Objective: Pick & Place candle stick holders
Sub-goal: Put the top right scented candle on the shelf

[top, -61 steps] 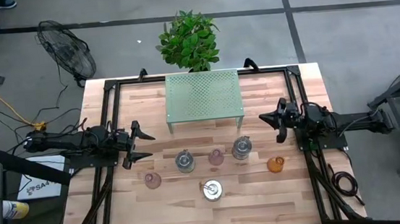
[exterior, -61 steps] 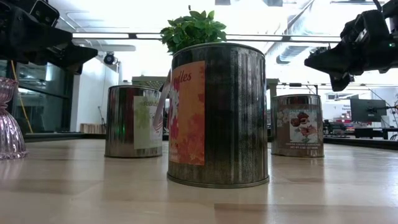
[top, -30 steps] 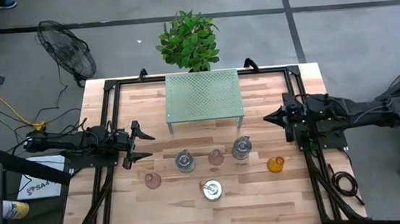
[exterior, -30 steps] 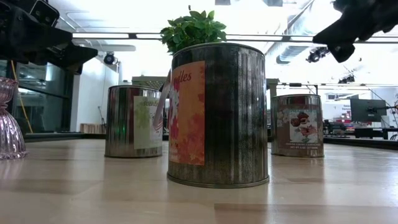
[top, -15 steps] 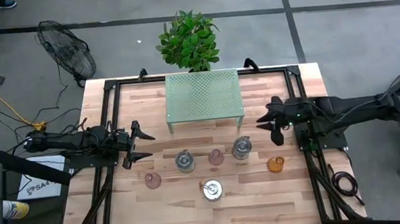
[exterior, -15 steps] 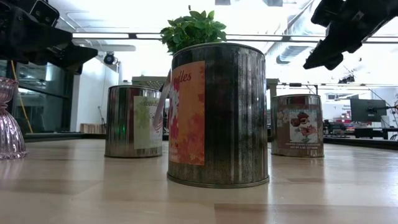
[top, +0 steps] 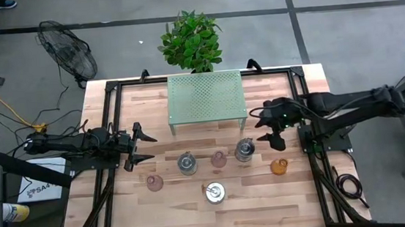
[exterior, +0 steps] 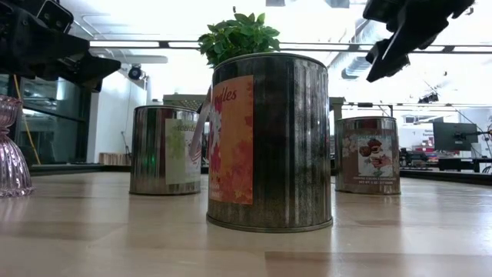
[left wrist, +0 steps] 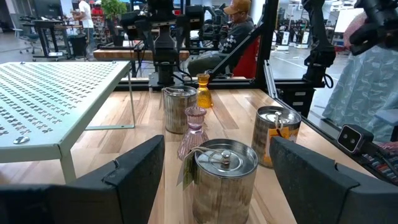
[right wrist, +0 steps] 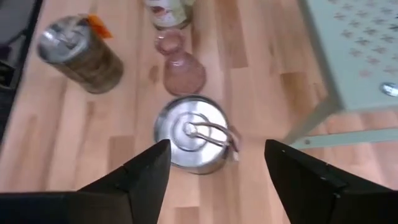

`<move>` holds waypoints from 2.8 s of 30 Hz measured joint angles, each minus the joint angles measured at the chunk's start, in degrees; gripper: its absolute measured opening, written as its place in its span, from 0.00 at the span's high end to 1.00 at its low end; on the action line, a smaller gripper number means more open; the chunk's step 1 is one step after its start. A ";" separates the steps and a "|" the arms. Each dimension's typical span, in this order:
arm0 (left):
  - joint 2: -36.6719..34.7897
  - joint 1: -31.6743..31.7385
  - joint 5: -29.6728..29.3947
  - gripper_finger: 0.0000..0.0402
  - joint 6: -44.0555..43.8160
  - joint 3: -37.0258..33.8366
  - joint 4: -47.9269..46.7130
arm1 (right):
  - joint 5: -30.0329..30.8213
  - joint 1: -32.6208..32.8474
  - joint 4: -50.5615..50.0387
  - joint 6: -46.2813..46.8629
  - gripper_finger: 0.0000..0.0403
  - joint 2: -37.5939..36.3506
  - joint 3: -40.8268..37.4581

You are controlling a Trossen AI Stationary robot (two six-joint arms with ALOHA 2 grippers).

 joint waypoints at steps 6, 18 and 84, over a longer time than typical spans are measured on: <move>0.02 0.00 0.00 0.28 0.00 0.00 0.00 | 1.60 -0.03 0.94 3.32 0.37 3.34 2.08; 0.01 0.00 0.00 0.28 0.00 0.00 -0.01 | 8.64 3.30 -13.50 3.40 0.24 16.56 8.18; 0.01 0.01 0.00 0.28 0.00 0.00 -0.02 | 3.23 6.69 -13.79 -1.66 0.13 34.40 19.09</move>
